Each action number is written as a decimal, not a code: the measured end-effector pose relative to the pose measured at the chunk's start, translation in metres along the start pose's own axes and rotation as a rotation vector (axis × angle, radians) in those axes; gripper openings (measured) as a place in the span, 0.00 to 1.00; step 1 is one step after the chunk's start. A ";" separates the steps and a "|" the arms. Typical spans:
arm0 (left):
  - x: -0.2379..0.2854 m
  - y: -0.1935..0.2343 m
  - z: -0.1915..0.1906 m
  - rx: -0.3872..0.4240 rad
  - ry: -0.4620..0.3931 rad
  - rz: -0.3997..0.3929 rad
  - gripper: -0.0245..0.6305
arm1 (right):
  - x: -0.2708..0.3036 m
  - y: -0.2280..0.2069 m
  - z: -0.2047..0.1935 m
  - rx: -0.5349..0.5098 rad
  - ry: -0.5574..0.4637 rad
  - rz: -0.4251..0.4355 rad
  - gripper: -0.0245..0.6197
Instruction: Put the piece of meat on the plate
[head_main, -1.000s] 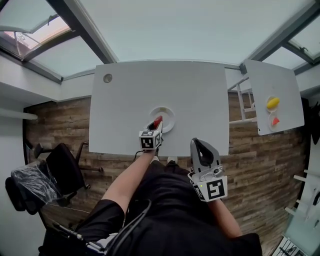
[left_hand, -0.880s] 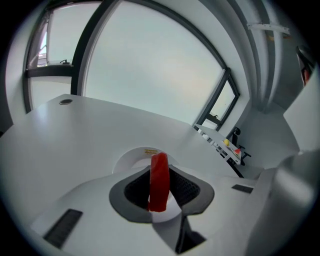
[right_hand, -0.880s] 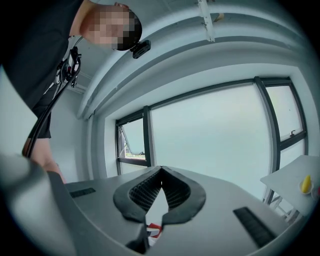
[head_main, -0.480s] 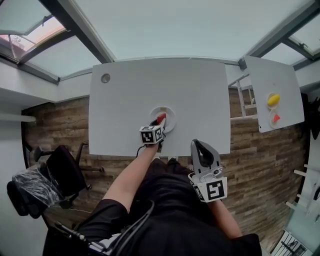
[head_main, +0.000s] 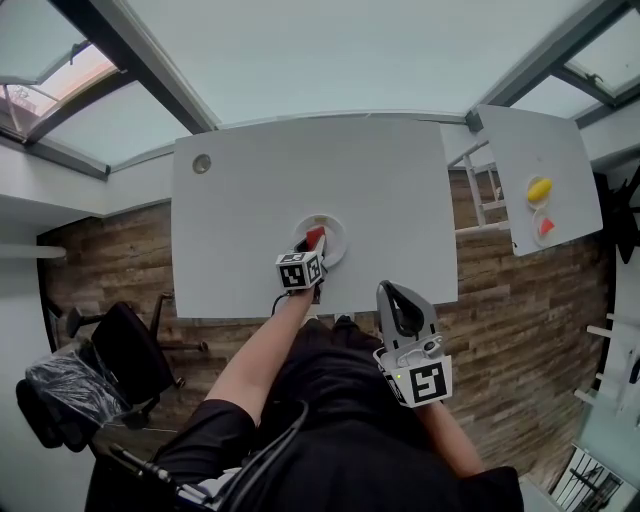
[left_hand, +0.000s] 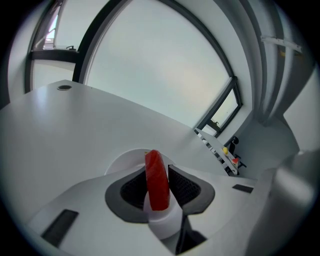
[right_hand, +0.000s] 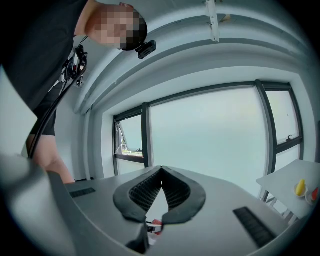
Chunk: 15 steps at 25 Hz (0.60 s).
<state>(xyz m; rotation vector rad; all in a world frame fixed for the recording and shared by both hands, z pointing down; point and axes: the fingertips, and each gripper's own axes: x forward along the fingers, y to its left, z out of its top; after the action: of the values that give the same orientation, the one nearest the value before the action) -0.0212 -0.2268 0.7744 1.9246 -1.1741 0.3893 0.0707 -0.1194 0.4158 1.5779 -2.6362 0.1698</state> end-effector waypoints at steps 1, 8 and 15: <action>0.000 0.000 0.000 0.018 0.000 0.004 0.19 | -0.001 0.000 0.000 0.001 0.000 -0.003 0.04; 0.001 0.004 -0.007 0.073 0.026 0.025 0.25 | -0.001 0.013 0.009 -0.010 -0.041 0.013 0.04; 0.000 -0.001 -0.009 0.176 0.057 0.031 0.34 | -0.011 0.013 0.005 -0.004 -0.028 -0.015 0.04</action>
<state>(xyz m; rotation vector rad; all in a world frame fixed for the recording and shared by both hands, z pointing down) -0.0194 -0.2194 0.7794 2.0333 -1.1668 0.5769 0.0639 -0.1045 0.4087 1.6099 -2.6432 0.1419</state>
